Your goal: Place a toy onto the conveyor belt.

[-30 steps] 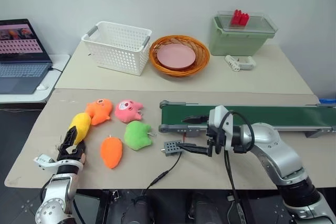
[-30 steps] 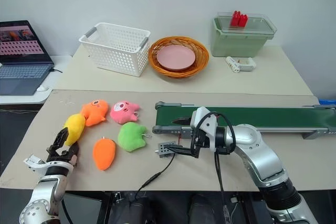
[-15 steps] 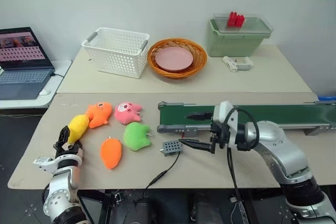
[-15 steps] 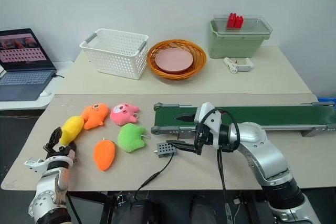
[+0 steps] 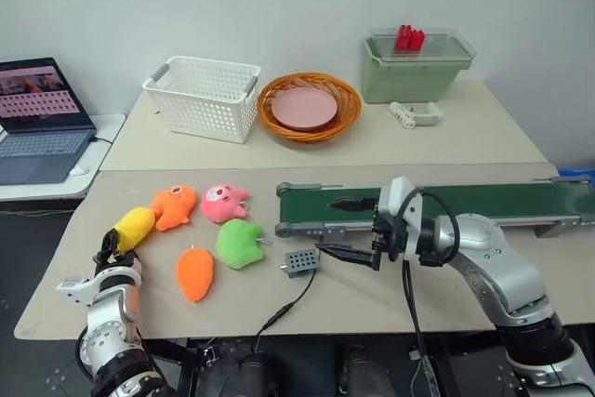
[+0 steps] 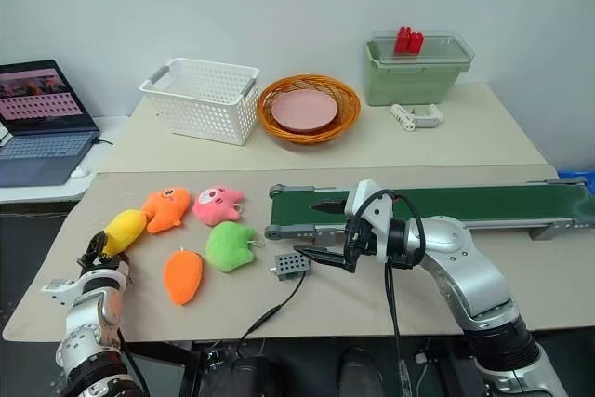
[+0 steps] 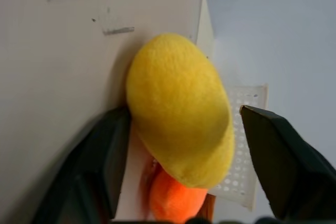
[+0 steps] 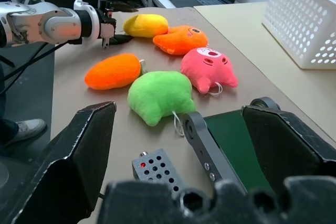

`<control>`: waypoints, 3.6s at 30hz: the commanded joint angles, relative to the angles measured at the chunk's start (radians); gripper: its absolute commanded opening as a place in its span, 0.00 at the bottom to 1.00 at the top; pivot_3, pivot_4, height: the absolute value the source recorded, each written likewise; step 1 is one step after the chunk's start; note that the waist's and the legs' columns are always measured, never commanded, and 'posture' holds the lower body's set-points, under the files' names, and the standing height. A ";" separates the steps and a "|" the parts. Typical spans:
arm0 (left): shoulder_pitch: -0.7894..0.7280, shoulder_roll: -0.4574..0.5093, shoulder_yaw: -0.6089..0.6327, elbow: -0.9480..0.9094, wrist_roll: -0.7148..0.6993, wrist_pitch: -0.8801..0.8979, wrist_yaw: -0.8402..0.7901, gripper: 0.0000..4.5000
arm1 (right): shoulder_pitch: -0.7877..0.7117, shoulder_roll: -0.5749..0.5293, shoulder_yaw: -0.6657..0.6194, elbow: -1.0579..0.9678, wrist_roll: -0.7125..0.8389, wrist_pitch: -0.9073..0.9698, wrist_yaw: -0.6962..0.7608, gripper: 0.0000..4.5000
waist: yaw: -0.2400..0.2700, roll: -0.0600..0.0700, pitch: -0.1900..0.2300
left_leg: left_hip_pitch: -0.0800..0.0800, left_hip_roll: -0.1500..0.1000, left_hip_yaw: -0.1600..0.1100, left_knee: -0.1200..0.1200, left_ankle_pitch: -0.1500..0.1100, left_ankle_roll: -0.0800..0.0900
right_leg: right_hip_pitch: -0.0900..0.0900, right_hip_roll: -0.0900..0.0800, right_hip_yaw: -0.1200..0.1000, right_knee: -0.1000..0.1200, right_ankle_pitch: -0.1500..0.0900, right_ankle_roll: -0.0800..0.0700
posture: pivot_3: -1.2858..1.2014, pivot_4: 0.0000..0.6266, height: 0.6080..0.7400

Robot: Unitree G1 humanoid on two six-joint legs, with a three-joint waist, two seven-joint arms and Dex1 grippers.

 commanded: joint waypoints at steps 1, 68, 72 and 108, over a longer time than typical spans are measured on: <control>0.015 0.007 0.033 0.058 0.014 -0.016 0.012 0.40 | -0.015 0.005 -0.039 -0.032 0.012 -0.013 -0.011 1.00 | -0.002 0.000 0.000 | 0.000 -0.001 0.000 -0.002 0.000 0.001 | 0.000 0.000 0.000 -0.001 0.000 0.001 | 0.52 0.24 1.00; -0.539 0.463 -1.491 0.095 2.231 -1.075 -0.334 0.01 | 0.057 0.013 -0.094 -0.039 -0.065 -0.030 -0.114 1.00 | 0.016 -0.028 0.017 | -0.033 -0.002 0.001 0.008 0.008 0.000 | -0.027 0.002 -0.001 0.001 0.007 -0.002 | 0.52 0.24 1.00; -0.564 0.436 -1.484 0.167 2.266 -1.016 -0.322 0.01 | 0.059 0.014 -0.097 -0.043 -0.065 -0.027 -0.116 1.00 | 0.016 -0.028 0.017 | -0.033 -0.001 0.001 0.009 0.008 0.001 | -0.026 0.002 -0.001 0.001 0.008 -0.001 | 0.52 0.24 1.00; -0.472 0.529 -1.341 -0.065 2.105 -1.012 -0.441 0.75 | 0.028 0.021 -0.072 0.009 -0.086 -0.045 -0.103 1.00 | 0.014 -0.028 0.017 | -0.031 -0.001 0.003 0.012 0.010 0.001 | -0.026 0.002 0.001 0.006 0.010 -0.002 | 0.52 0.24 1.00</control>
